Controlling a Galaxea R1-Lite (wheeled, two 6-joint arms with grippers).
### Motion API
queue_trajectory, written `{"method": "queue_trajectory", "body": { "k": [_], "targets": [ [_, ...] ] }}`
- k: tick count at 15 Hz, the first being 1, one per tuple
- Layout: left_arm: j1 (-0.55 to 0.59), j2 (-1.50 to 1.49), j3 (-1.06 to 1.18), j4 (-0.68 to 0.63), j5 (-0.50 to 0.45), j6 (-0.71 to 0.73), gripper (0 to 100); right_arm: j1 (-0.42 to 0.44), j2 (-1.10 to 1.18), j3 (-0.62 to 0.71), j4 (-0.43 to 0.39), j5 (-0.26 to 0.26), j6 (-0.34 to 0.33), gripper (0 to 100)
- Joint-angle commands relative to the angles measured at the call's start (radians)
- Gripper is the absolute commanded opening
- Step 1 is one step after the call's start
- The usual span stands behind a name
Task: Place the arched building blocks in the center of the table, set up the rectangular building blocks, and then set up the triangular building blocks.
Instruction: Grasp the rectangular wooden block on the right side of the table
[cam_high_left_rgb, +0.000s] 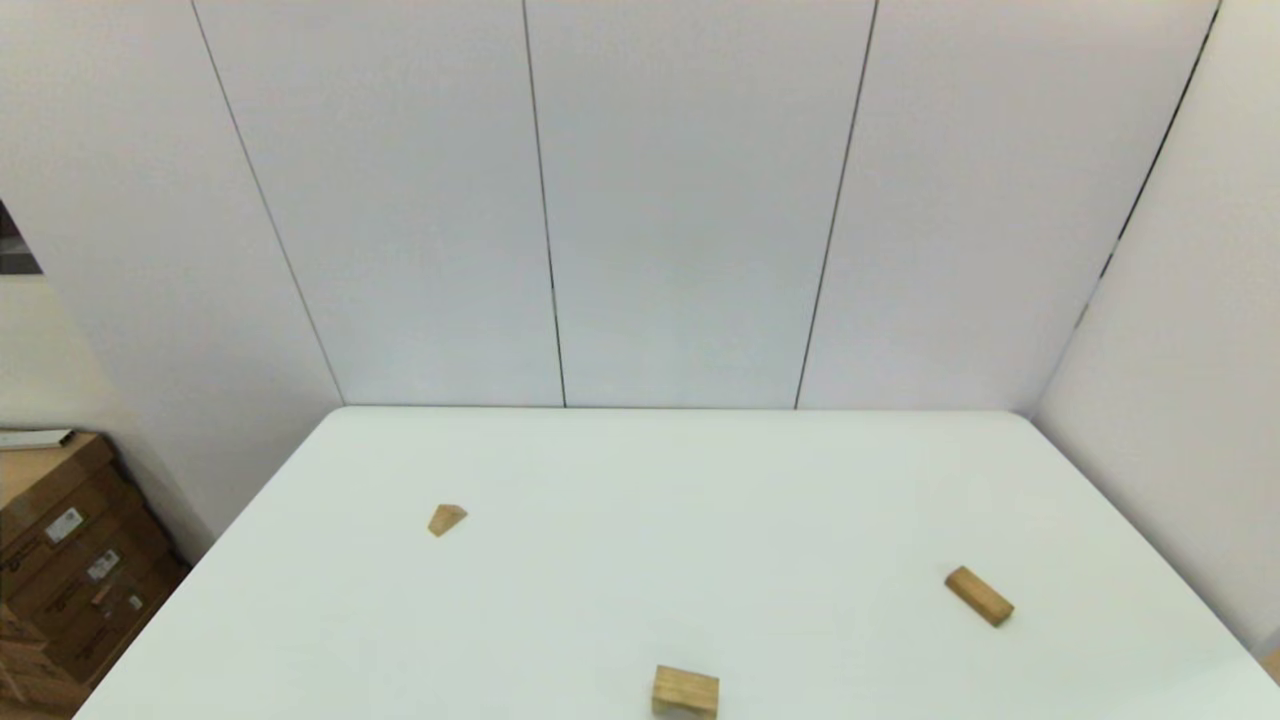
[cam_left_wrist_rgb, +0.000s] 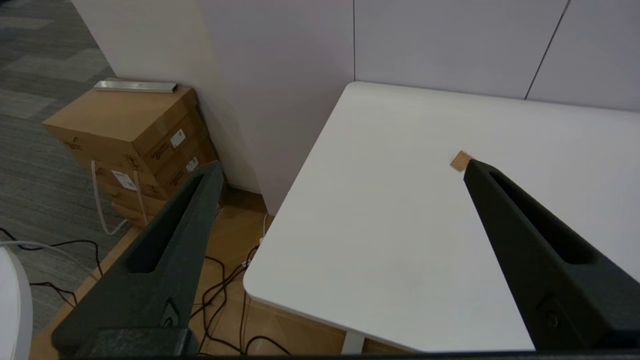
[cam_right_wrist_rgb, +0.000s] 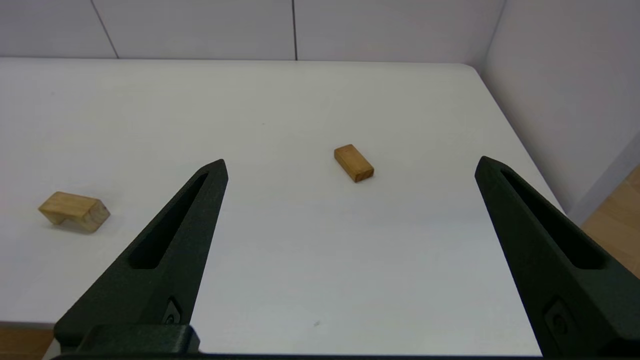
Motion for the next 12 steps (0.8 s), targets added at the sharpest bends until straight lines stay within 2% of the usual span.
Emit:
{"method": "queue_trajectory", "body": {
  "k": [1, 3, 4, 6, 7, 8, 10, 12],
  "targets": [
    [-0.019, -0.174, 0.194, -0.035, -0.053, 0.111, 100, 0.0, 0.001, 0.0, 0.001, 0.0, 0.0, 100],
    [-0.023, -0.255, 0.321, -0.126, -0.122, 0.144, 100, 0.0, 0.0, 0.0, 0.001, 0.0, 0.0, 100],
    [-0.025, -0.254, 0.39, -0.189, -0.127, 0.166, 100, 0.0, 0.0, 0.0, 0.001, 0.0, 0.0, 100],
    [-0.025, -0.254, 0.546, -0.368, -0.139, 0.187, 100, 0.0, 0.0, 0.0, 0.001, 0.0, 0.0, 100],
    [-0.025, -0.254, 0.591, -0.429, -0.185, 0.206, 100, 0.0, 0.0, 0.0, 0.002, 0.0, 0.0, 100],
    [-0.025, -0.254, 0.6, -0.457, -0.232, 0.2, 100, 0.0, 0.0, 0.0, 0.001, 0.0, 0.0, 100],
    [-0.025, -0.255, 0.603, -0.459, -0.242, 0.19, 100, 0.0, 0.0, 0.0, 0.001, 0.0, 0.0, 100],
    [-0.025, -0.254, 0.622, -0.455, -0.312, 0.109, 100, -0.001, 0.0, 0.0, 0.001, 0.0, 0.0, 100]
  ]
}}
